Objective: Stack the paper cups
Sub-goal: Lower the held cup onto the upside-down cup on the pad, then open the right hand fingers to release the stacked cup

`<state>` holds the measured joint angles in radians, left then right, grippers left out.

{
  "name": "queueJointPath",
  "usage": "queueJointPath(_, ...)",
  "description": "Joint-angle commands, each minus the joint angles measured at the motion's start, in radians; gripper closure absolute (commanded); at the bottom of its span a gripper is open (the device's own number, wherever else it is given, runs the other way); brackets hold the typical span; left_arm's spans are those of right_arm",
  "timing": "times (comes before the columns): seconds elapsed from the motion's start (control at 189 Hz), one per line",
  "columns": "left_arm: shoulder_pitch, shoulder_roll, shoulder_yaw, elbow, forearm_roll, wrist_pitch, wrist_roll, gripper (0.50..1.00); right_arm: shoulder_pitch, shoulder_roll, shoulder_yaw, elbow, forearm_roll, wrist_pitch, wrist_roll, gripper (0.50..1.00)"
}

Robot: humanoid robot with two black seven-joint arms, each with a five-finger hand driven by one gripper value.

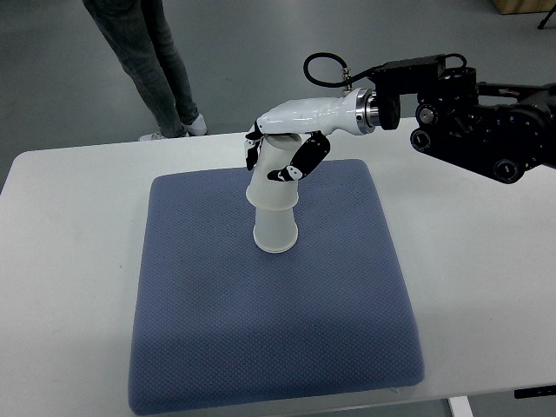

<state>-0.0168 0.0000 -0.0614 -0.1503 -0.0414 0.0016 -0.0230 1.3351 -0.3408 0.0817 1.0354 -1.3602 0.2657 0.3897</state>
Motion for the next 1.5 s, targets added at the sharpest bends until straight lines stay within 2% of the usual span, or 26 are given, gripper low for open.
queueJointPath(0.0, 0.000, 0.000, 0.000, 0.000, 0.000, 0.000, 0.000, 0.500, -0.007, 0.002, 0.001, 0.000, 0.000, 0.000, 0.000, 1.000)
queueJointPath(1.05, 0.000, 0.000, 0.000, 0.000, 0.000, 0.000, 0.000, 0.500, -0.070, 0.042, -0.005, -0.035, -0.017, -0.060, -0.009, 1.000)
queueJointPath(1.061, 0.000, 0.000, 0.000, 0.000, 0.000, 0.000, 0.000, 0.500, -0.071, 0.042, -0.005, -0.035, -0.016, -0.060, -0.009, 0.998)
queueJointPath(1.109, 0.000, 0.000, 0.000, 0.000, 0.000, 0.000, 0.000, 0.500, -0.071, 0.043, -0.003, -0.035, -0.016, -0.060, -0.009, 0.922)
queueJointPath(1.14, 0.000, 0.000, 0.000, 0.000, 0.000, 0.000, 0.000, 0.500, -0.071, 0.043, -0.003, -0.038, -0.013, -0.060, -0.008, 0.899)
queueJointPath(1.151, 0.000, 0.000, 0.000, 0.000, 0.000, 0.000, 0.000, 0.500, -0.071, 0.043, -0.003, -0.040, -0.013, -0.060, -0.008, 0.871)
queueJointPath(1.162, 0.000, 0.000, 0.000, 0.000, 0.000, 0.000, 0.000, 0.500, -0.071, 0.043, -0.003, -0.040, -0.013, -0.060, -0.008, 0.871)
queueJointPath(1.236, 0.000, 0.000, 0.000, 0.000, 0.000, 0.000, 0.000, 0.500, -0.073, 0.043, -0.002, -0.044, -0.005, -0.062, -0.008, 0.789)
queueJointPath(1.395, 0.000, 0.000, 0.000, 0.000, 0.000, 0.000, 0.000, 0.500, -0.074, 0.045, -0.002, -0.044, -0.007, -0.063, -0.008, 0.781)
queueJointPath(1.496, 0.000, 0.000, 0.000, 0.000, 0.000, 0.000, 0.000, 0.500, -0.074, 0.046, -0.002, -0.044, -0.005, -0.076, -0.008, 0.752)
